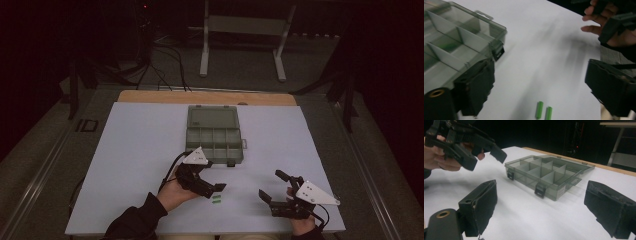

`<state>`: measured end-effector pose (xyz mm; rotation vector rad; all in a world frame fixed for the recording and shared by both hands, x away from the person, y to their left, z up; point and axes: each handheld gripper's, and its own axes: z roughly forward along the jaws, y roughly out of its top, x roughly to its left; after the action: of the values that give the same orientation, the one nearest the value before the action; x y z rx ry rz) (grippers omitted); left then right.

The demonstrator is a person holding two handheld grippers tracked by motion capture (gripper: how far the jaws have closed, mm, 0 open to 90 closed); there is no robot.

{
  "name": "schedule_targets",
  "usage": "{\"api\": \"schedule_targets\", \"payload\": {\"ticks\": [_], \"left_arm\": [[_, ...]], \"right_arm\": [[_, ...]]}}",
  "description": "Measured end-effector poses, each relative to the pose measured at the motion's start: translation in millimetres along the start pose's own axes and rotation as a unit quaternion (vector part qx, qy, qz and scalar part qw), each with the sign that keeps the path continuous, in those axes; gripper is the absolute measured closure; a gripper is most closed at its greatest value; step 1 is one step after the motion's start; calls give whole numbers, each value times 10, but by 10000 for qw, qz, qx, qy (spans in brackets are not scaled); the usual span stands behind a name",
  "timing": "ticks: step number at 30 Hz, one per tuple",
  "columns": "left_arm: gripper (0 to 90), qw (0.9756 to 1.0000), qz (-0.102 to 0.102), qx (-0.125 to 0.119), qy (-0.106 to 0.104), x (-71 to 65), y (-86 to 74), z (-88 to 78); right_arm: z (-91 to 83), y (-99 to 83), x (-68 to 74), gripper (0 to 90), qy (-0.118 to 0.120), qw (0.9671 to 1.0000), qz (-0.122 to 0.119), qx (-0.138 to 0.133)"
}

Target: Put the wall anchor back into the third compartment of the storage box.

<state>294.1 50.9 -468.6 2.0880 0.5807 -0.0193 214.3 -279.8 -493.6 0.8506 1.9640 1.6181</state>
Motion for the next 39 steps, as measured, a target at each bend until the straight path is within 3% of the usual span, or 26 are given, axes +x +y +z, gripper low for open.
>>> {"api": "schedule_targets", "payload": {"ticks": [8,13,19,24,39], "left_arm": [[165,9996,-23,260,-114,15,-129,119],[346,9976,195,579,-340,-18,-214,175],[517,9948,365,892,-337,-24,-266,235],[645,9941,404,964,-302,-4,-283,255],[739,9903,561,1246,-253,-12,-342,352]], "right_arm": [[2,-5,-5,113,13,10000,20,4],[2,-5,-6,113,18,10000,24,4],[4,-5,-3,112,30,10000,27,13],[2,-6,-5,113,23,10000,32,14],[1,-3,-4,113,27,10000,21,6]]}}
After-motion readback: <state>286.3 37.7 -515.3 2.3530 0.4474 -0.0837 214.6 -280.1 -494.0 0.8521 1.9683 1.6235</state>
